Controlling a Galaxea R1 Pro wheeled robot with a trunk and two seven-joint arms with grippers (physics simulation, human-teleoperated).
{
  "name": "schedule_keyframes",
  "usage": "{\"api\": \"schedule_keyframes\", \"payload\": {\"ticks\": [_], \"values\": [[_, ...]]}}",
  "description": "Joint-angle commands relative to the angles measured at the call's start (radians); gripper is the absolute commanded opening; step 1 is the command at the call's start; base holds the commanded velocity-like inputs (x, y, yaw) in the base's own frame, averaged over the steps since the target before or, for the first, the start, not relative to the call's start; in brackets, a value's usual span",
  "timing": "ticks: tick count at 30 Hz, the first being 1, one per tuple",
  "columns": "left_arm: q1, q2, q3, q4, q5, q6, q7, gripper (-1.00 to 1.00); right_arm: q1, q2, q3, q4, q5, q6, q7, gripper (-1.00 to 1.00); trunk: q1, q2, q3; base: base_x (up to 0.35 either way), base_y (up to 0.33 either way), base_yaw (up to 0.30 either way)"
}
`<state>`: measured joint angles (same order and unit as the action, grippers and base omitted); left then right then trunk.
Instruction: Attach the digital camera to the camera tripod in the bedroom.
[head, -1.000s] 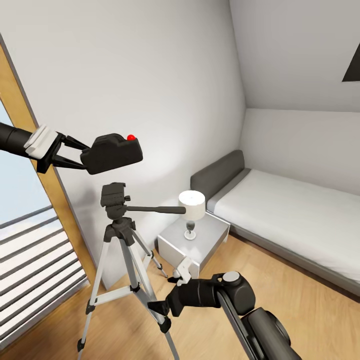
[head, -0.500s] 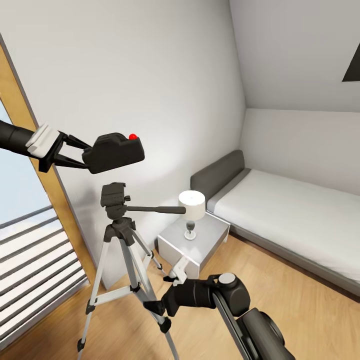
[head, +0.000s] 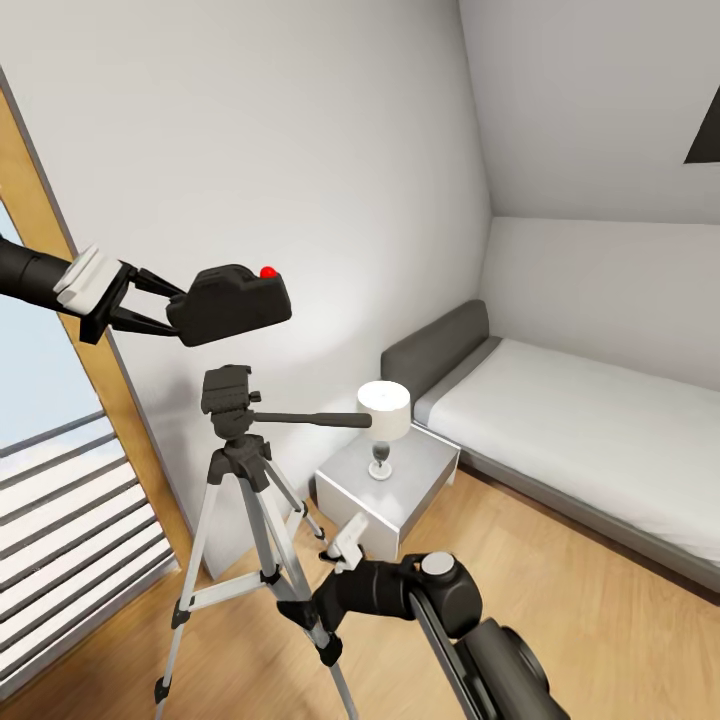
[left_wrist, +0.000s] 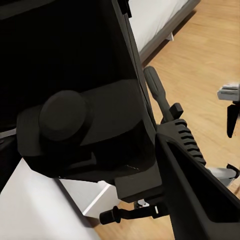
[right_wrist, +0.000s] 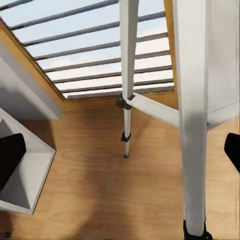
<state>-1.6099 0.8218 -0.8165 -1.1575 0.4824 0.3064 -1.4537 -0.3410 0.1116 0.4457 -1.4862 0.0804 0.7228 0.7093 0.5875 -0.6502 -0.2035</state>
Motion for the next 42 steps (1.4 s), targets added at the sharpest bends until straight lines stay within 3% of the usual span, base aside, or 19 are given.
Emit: {"api": "schedule_keyframes", "payload": {"ticks": [1, 10, 16, 42], "values": [[-0.003, 0.002, -0.005, 0.000, 0.007, 0.008, 0.000, -1.00, -0.001, 0.004, 0.005, 0.012, 0.014, -0.011, -0.007, 1.00, 0.000, -0.002, -0.002, 0.000, 0.000, 0.000], [-0.004, 0.002, -0.004, -0.003, 0.013, 0.009, -0.002, -1.00, -0.002, 0.018, 0.069, 0.098, 0.033, -0.076, -0.061, 1.00, 0.000, -0.002, -0.002, 0.000, 0.000, 0.000], [-0.003, 0.005, -0.005, -0.005, 0.022, 0.008, -0.003, -1.00, -0.002, 0.021, 0.087, 0.122, 0.037, -0.088, -0.071, 1.00, 0.000, -0.002, -0.002, 0.000, 0.000, 0.000], [0.001, 0.008, -0.005, -0.031, 0.033, 0.010, -0.004, -1.00, -0.033, 0.043, 0.093, 0.183, 0.040, -0.143, -0.080, 1.00, 0.000, -0.002, -0.002, 0.000, 0.000, 0.000]]}}
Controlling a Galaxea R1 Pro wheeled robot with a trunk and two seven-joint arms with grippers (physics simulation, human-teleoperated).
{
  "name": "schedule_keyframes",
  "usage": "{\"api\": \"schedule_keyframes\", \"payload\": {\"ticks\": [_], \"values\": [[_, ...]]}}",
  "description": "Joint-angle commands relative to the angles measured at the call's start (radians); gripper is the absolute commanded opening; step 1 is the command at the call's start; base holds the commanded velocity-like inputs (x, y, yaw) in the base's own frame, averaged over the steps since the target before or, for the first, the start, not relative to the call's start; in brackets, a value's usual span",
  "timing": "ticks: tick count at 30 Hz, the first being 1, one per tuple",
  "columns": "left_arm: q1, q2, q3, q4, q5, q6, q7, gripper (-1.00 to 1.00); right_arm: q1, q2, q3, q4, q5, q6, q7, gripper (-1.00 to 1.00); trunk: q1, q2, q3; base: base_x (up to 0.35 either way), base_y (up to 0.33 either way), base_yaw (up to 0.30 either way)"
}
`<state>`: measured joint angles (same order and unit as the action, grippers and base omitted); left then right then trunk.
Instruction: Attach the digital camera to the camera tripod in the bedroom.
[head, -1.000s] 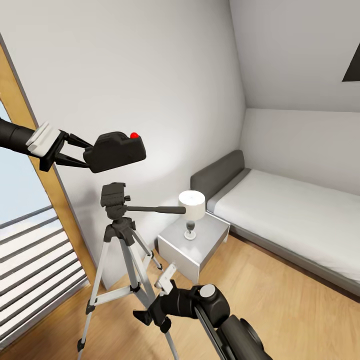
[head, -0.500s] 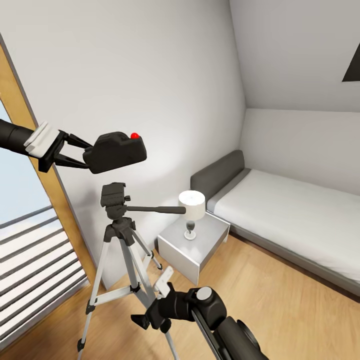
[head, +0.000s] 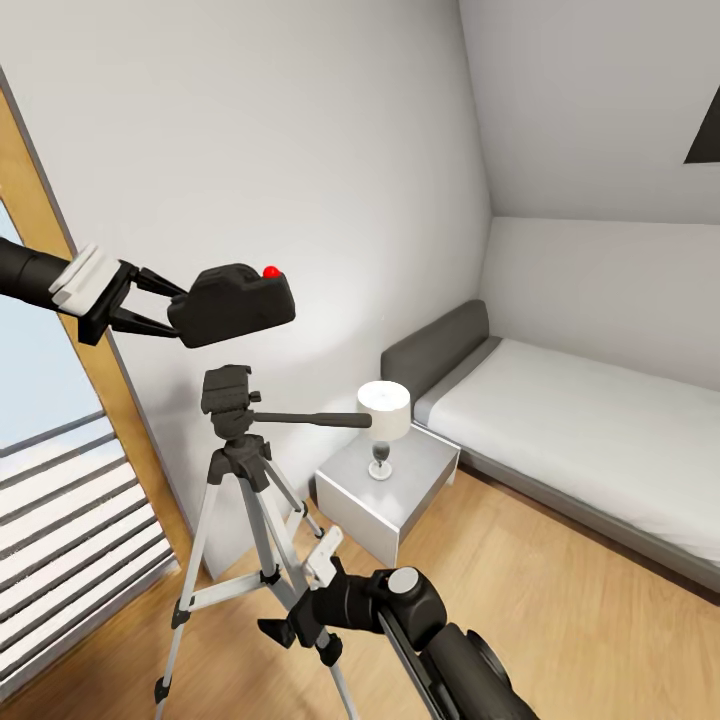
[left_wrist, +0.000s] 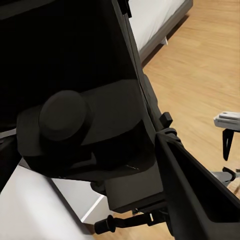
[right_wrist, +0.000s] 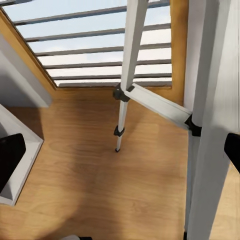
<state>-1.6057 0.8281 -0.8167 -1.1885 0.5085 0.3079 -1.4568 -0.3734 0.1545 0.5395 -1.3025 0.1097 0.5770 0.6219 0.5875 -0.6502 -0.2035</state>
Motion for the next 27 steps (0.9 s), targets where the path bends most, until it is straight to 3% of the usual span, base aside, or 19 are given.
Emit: {"api": "schedule_keyframes", "payload": {"ticks": [1, 14, 27], "values": [[-0.003, 0.002, -0.005, 0.000, 0.007, 0.008, -0.001, -1.00, -0.002, 0.001, -0.001, 0.000, 0.010, 0.000, 0.005, 1.00, 0.000, -0.002, -0.002, 0.000, 0.000, 0.000], [-0.001, 0.000, -0.005, 0.001, 0.007, 0.008, -0.001, -1.00, -0.005, -0.006, 0.000, 0.006, 0.009, -0.094, -0.125, 1.00, 0.000, -0.002, -0.002, 0.000, 0.000, 0.000], [-0.001, -0.001, -0.006, 0.001, 0.007, 0.008, -0.001, -1.00, -0.005, -0.008, 0.001, 0.006, 0.007, -0.115, -0.148, 1.00, 0.000, -0.002, -0.002, 0.000, 0.000, 0.000]]}}
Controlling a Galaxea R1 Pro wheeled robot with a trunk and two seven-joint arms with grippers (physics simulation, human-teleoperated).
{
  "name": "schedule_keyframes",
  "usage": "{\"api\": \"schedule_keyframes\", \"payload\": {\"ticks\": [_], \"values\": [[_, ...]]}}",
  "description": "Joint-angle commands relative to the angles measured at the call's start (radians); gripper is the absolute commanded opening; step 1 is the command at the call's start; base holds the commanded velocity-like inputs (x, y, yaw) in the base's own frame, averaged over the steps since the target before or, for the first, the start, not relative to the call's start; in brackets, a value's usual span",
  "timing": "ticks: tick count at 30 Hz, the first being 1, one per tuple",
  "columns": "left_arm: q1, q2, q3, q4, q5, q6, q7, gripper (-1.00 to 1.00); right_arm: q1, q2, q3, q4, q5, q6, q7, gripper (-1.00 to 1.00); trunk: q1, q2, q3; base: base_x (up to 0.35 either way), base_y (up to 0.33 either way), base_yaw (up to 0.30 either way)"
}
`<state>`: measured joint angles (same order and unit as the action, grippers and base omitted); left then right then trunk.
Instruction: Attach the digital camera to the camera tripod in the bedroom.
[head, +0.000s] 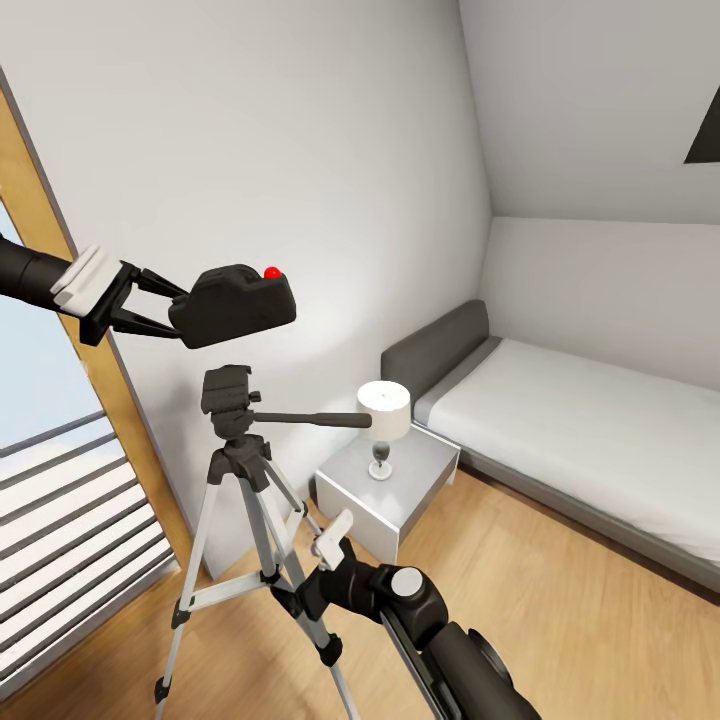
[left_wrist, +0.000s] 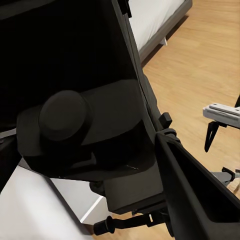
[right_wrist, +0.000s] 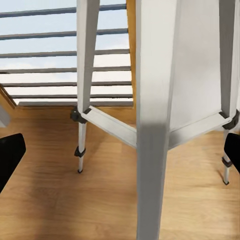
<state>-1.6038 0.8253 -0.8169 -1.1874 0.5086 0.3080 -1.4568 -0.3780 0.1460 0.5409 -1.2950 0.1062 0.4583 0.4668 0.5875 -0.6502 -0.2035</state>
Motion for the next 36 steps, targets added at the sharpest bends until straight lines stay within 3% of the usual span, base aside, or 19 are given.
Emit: {"api": "schedule_keyframes", "payload": {"ticks": [1, 7, 20, 36], "values": [[-0.003, 0.002, -0.005, 0.000, 0.007, 0.008, -0.001, -1.00, -0.001, 0.001, -0.001, -0.001, 0.010, 0.003, 0.007, 1.00, 0.000, -0.002, -0.002, 0.000, 0.000, 0.000], [-0.003, 0.002, -0.005, 0.000, 0.007, 0.008, -0.001, -1.00, -0.001, 0.003, -0.002, 0.004, 0.011, 0.003, 0.003, 1.00, 0.000, -0.002, -0.002, 0.000, 0.000, 0.000], [-0.003, -0.001, -0.005, -0.001, 0.007, 0.008, -0.001, -1.00, -0.048, 0.009, 0.000, 0.135, 0.012, -0.022, -0.004, 1.00, 0.000, -0.002, -0.002, 0.000, 0.000, 0.000], [-0.004, -0.001, -0.004, -0.004, 0.007, 0.008, -0.001, -1.00, -0.061, 0.010, 0.003, 0.175, 0.014, -0.067, -0.004, 1.00, 0.000, -0.002, -0.002, 0.000, 0.000, 0.000]]}}
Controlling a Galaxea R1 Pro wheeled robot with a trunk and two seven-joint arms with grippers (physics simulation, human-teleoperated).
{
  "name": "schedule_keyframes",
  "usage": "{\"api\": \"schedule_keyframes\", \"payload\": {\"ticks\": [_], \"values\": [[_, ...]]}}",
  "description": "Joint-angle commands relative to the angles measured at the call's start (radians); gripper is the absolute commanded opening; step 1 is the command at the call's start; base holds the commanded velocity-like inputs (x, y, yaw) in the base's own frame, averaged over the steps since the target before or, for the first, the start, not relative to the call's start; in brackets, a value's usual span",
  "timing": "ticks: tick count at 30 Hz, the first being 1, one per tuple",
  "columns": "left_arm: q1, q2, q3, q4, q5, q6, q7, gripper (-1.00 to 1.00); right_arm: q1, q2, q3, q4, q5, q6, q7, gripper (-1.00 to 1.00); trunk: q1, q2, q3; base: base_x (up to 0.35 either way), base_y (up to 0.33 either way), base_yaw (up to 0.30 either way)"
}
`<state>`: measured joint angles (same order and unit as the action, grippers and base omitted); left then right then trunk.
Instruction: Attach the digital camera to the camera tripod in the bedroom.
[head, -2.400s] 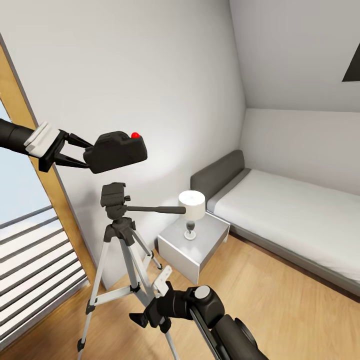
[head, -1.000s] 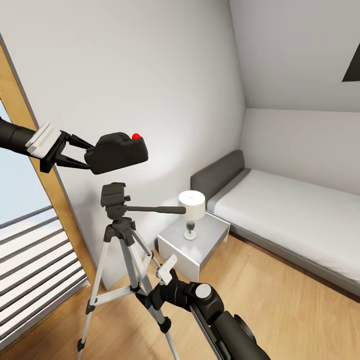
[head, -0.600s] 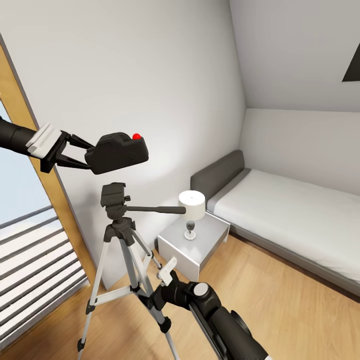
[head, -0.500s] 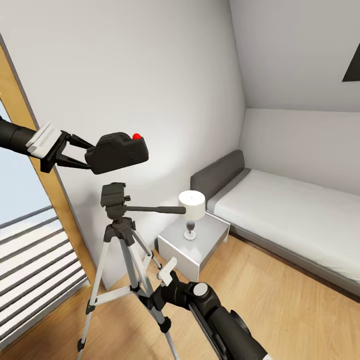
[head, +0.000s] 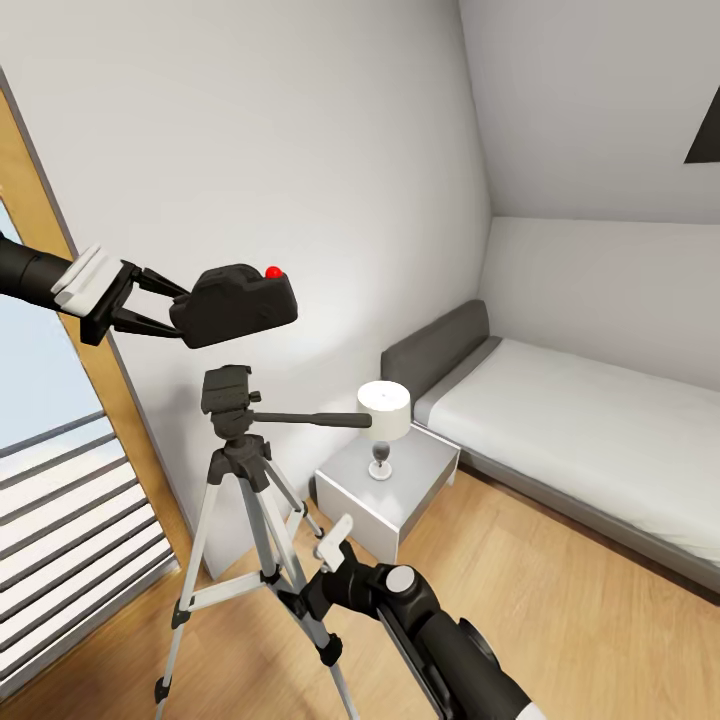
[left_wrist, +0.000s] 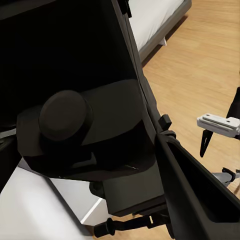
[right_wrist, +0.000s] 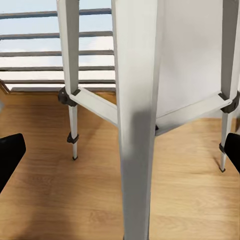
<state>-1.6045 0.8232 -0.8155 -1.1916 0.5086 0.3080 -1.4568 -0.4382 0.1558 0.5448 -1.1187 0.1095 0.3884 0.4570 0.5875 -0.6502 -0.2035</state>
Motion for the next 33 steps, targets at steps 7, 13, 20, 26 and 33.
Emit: {"api": "schedule_keyframes", "payload": {"ticks": [7, 13, 20, 26, 33], "values": [[-0.003, 0.001, -0.005, 0.000, 0.007, 0.008, -0.001, -1.00, -0.003, 0.001, 0.001, 0.003, 0.010, -0.003, 0.007, 1.00, 0.000, -0.002, -0.002, 0.000, 0.000, 0.000], [-0.005, 0.001, -0.005, -0.003, 0.008, 0.008, -0.001, -1.00, -0.003, 0.003, 0.001, 0.010, 0.009, -0.015, 0.006, 1.00, 0.000, -0.002, -0.002, 0.000, 0.000, 0.000], [-0.008, 0.002, -0.004, -0.007, 0.008, 0.008, -0.001, -1.00, -0.008, 0.012, 0.001, 0.028, 0.009, -0.054, 0.006, 1.00, 0.000, -0.002, -0.002, 0.000, 0.000, 0.000], [-0.009, 0.002, -0.003, -0.007, 0.009, 0.009, -0.001, -1.00, -0.023, 0.019, 0.001, 0.068, 0.009, -0.067, 0.006, 1.00, 0.000, -0.002, -0.002, 0.000, 0.000, 0.000], [-0.009, 0.000, -0.003, -0.007, 0.010, 0.011, -0.001, -1.00, -0.047, 0.019, 0.001, 0.101, 0.007, -0.086, 0.006, 1.00, 0.000, -0.002, -0.002, 0.000, 0.000, 0.000]]}}
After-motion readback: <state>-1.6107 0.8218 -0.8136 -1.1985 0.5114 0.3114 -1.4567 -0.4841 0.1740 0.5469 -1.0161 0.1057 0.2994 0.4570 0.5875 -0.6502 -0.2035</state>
